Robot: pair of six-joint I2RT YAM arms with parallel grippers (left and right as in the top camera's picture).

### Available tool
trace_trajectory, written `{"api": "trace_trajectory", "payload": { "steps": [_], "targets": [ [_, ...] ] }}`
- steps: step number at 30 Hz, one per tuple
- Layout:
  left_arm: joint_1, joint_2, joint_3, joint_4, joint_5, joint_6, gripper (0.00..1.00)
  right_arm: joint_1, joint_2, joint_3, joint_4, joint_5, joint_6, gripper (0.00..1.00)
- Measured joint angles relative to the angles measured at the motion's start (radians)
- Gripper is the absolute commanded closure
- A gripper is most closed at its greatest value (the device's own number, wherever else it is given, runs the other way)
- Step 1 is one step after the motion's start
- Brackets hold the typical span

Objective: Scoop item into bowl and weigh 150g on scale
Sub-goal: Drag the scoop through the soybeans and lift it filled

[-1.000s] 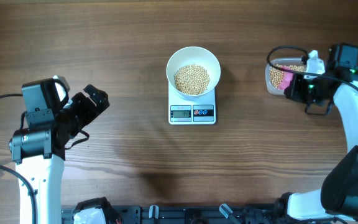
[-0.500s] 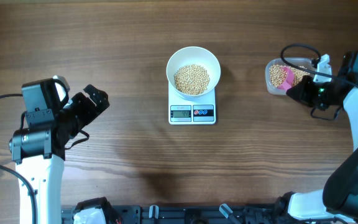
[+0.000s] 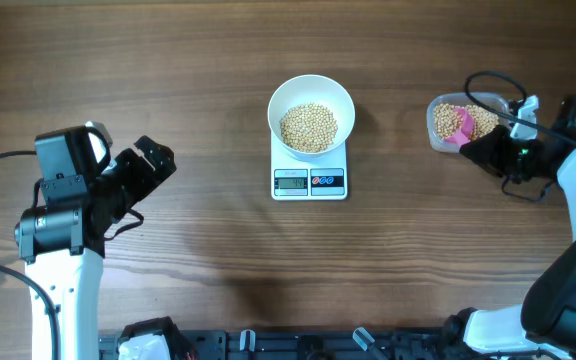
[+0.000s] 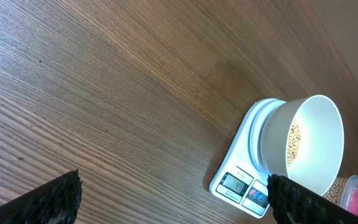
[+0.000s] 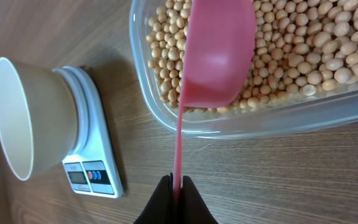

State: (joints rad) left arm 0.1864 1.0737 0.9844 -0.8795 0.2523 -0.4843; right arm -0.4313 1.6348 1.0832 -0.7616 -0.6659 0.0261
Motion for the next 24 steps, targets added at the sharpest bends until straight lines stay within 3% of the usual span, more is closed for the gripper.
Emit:
{"api": "trace_trajectory", "payload": {
  "steps": [24],
  "targets": [
    [0.0, 0.0, 0.0, -0.003, 0.0, 0.0, 0.0, -0.129, 0.0, -0.002, 0.034, -0.117, 0.027, 0.96]
  ]
}}
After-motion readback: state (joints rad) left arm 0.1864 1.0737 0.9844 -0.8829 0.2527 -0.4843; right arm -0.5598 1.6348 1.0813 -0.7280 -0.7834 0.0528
